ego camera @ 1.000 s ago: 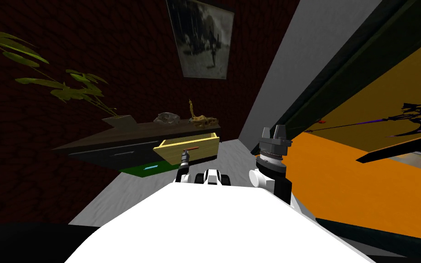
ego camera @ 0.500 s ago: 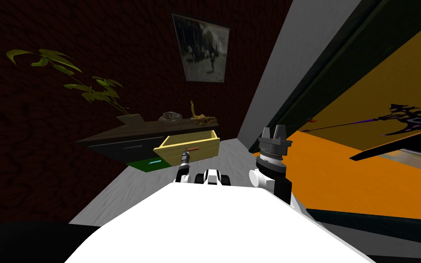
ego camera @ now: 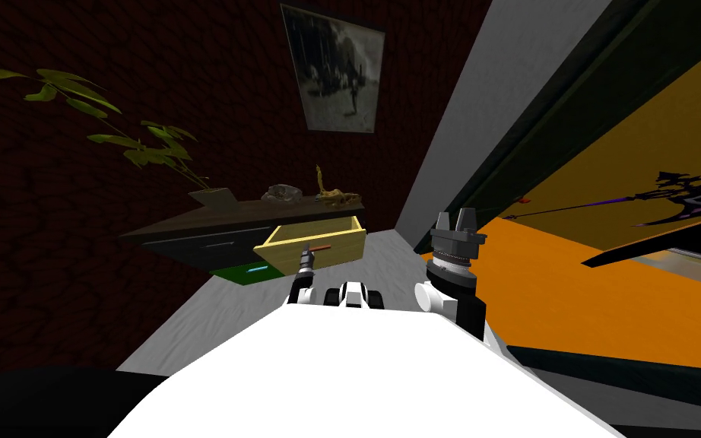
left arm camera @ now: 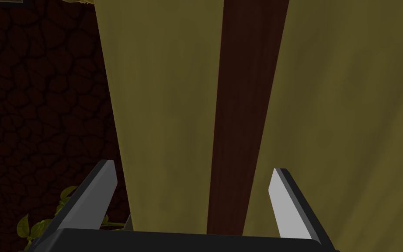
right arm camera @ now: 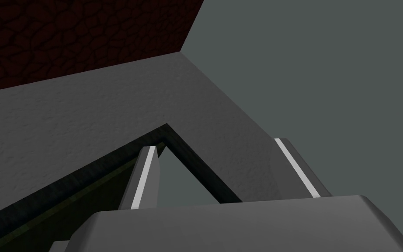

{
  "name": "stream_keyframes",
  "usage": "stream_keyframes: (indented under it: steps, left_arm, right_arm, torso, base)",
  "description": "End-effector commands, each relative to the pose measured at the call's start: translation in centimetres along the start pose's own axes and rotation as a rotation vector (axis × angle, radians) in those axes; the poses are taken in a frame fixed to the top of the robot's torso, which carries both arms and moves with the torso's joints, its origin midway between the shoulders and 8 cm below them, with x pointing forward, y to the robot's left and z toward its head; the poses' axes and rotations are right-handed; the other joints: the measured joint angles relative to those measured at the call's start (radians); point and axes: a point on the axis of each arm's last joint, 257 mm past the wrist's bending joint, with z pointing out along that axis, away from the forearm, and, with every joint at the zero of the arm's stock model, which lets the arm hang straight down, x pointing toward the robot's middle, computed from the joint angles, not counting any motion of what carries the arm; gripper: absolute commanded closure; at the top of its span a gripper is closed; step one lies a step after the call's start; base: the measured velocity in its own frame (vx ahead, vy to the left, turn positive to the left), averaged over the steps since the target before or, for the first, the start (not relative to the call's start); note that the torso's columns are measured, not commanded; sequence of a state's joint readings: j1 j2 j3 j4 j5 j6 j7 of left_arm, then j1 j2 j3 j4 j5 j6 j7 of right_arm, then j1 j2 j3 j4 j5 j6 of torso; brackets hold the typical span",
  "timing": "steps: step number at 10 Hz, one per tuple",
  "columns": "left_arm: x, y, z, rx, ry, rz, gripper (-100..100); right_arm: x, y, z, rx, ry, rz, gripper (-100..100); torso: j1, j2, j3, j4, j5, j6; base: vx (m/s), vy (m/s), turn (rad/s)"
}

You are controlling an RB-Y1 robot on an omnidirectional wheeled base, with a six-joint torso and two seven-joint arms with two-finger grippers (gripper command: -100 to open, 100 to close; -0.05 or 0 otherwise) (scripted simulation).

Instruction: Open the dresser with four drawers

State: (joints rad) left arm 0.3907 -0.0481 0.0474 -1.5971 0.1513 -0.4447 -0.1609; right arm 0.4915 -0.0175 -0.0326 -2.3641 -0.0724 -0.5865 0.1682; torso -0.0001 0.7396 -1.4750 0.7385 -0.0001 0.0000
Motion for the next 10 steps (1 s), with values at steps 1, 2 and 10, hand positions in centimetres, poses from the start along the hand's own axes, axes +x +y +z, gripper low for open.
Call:
stream_keyframes:
  steps: [1,2,10]
  left_arm:
    - [-0.2,-1.3,0.5,-0.002,0.002,0.001,-100]
    - [-0.2,-1.9,0.7,-0.002,0.003,0.001,-100]
    - [-0.4,-1.5,0.5,-0.02,0.003,0.002,0]
  right_arm:
    - [0.0,0.0,0.0,0.0,0.0,0.0,0]
    - [0.0,0.0,0.0,0.0,0.0,0.0,0]
    - [0.0,0.0,0.0,0.0,0.0,0.0,0]
  torso:
    - [0.0,0.0,0.0,0.0,0.0,0.0]
    - [0.0,-0.001,-0.001,0.0,0.0,0.0]
    - [0.0,-0.001,-0.001,0.0,0.0,0.0]
  base:
    - [-0.014,-0.012,0.003]
    - [-0.012,-0.012,0.002]
    - [-0.002,-0.002,0.0]
